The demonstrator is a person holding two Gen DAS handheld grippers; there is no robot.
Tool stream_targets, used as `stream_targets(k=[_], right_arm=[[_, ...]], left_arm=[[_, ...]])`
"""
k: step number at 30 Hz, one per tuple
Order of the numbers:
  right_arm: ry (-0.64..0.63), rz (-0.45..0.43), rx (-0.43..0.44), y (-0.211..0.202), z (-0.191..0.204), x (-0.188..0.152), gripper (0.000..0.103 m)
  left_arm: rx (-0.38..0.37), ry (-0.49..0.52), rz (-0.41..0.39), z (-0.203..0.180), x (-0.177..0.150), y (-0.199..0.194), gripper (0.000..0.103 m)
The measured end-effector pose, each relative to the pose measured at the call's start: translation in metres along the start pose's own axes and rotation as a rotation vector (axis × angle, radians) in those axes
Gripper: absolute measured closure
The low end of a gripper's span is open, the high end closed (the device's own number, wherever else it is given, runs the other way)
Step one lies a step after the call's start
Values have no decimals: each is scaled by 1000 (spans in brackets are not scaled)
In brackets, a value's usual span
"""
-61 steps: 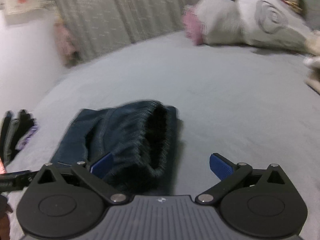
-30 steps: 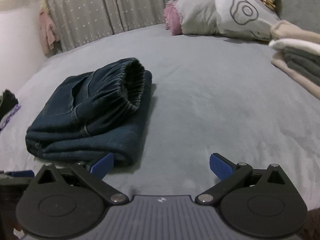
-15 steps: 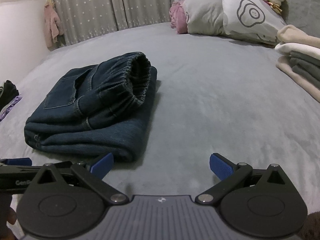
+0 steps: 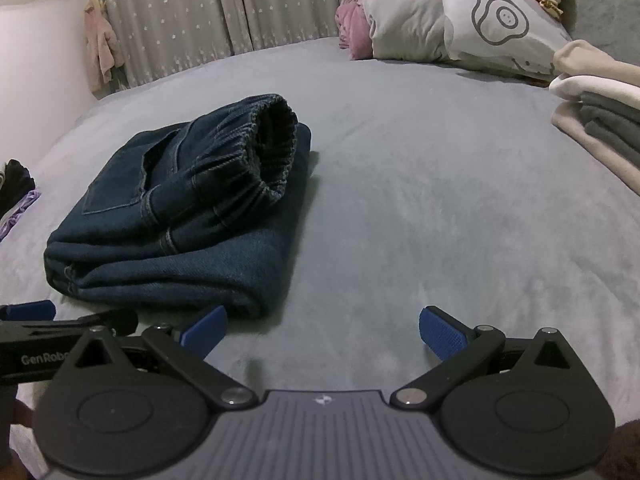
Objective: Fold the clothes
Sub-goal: 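Open both grippers and withdraw from the folded jeans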
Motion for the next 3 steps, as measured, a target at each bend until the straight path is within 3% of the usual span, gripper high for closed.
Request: stream_targets(k=[3], right_arm=[[-3, 4, 2, 0, 1, -1, 0]], left_arm=[[2, -10, 6, 1, 1, 1, 0]])
Point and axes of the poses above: each gripper's, at about its wrist camera, not at the fingertips, and y roughly the way its jaws point, z to its left, x to its top, the point moved 5 cm from there along y, roughly the way its jaws point, and after that the axes turned 5 degrees about z, right-handed, at the moved point
